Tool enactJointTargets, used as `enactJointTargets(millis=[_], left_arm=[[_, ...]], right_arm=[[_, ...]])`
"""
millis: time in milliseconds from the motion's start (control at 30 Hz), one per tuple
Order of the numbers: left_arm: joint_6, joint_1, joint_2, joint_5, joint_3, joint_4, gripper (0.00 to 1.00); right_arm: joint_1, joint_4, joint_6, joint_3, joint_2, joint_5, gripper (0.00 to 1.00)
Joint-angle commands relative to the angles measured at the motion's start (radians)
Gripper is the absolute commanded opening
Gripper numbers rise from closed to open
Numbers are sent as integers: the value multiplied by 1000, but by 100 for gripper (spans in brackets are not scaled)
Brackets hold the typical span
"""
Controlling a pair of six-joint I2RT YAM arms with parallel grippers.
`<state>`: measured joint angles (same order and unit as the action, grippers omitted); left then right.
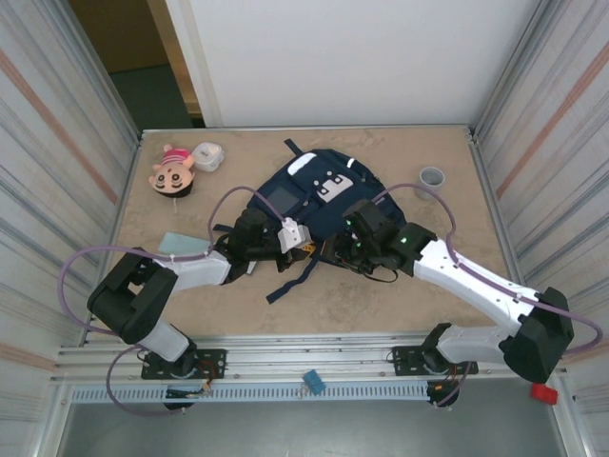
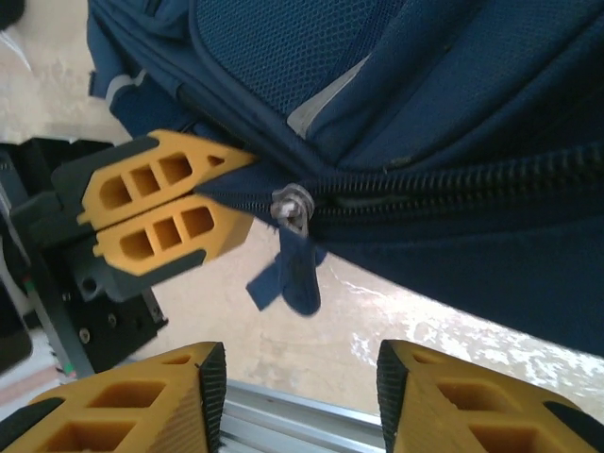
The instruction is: Pack the student bag
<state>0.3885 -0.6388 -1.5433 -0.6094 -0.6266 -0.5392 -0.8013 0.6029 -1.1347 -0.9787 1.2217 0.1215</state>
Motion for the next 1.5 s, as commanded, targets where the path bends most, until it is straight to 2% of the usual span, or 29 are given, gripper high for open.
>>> enactJointTargets(millis=[0,200,367,600,733,900,1133,1300,1467], left_arm=[[-42,1,7,-48,-5,-105,0],[-46,1,3,-62,-14,-109,0],[-49,1,0,-72,-19,-109,0],[-33,1,11,-51,-11,-90,0],[-9,3,21,-28,-9,-54,0],[13,25,30,-20,-6,-15,0],[113,54,53,-39,-23,109,0],[158,74,74,-50,-26,165,0],[176,92,94,-46,-31,206,0]], right_arm=[[13,-136,-93,47,-3,53,45],[39,-250,-126,104,8,71,41],[65,-294,-116,104,29,81,29],[93,-205,-73,88,20,43,7],[101,-103,-29,66,-3,9,1],[149,67,117,11,-33,25,0],[306,374,441,-104,-35,134,0],[388,461,630,-135,-3,244,0],[402,478,713,-140,52,327,0]])
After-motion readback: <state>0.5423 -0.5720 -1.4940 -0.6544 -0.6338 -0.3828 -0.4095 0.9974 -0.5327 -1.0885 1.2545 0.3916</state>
